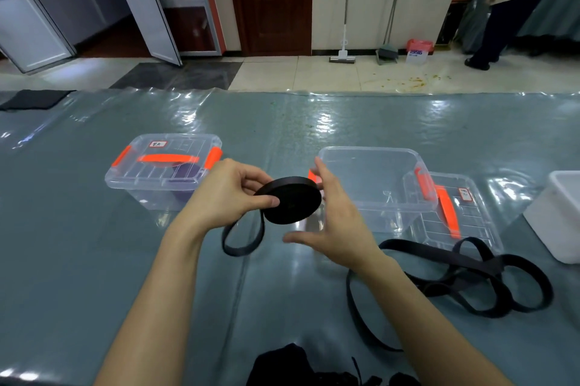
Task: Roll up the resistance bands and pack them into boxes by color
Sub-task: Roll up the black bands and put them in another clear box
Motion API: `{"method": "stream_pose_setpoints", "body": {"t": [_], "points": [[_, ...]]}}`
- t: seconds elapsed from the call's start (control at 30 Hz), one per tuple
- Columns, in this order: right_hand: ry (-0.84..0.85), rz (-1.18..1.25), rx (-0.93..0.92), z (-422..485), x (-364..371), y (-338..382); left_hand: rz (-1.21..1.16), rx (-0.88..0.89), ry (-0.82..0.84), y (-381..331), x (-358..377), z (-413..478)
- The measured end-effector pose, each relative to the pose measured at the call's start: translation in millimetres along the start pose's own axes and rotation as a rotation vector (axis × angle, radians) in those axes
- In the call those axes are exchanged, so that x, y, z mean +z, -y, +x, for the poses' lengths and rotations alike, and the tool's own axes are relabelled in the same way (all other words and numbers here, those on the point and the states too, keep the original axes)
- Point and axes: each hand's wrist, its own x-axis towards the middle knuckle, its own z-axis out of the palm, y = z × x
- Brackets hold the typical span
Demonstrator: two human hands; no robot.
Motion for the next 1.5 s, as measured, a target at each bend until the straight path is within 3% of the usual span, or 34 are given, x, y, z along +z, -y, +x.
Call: {"method": "stream_pose_setpoints", "body": {"t": [0.1,0.23,0.4,0.6,0.8,1.07,1.2,1.5], "points": [[-0.014,0.335,0.136,5,-15,2,0.046,0.019,0.031,-1,-5,-1],[-0.04,0.565,0.139,5,-22,6,0.066,0.022,0.09,-10,-6,-5],[-0.042,0.538,0.108,-13,-29,8,0.076,0.02,0.131,-17,-1,-9],[0.051,0.251,0.133,-39,-45,7,0.142,0.083,0.26,-36,23,-4],[-0.03,0.569,0.203,-53,-76,-9,-0.01,0.092,0.31,-55,41,15],[-0.213,0.924,0.238,-53,-116,-27,-0.432,-0.031,0.077,-66,92,21],[-0.246,1.019,0.3,-57,-119,-43,-0.437,-0.096,0.07,-66,116,24],[-0.123,1.136,0.358,-69,-127,-78,-0.324,-0.097,0.145,-79,126,31]]}}
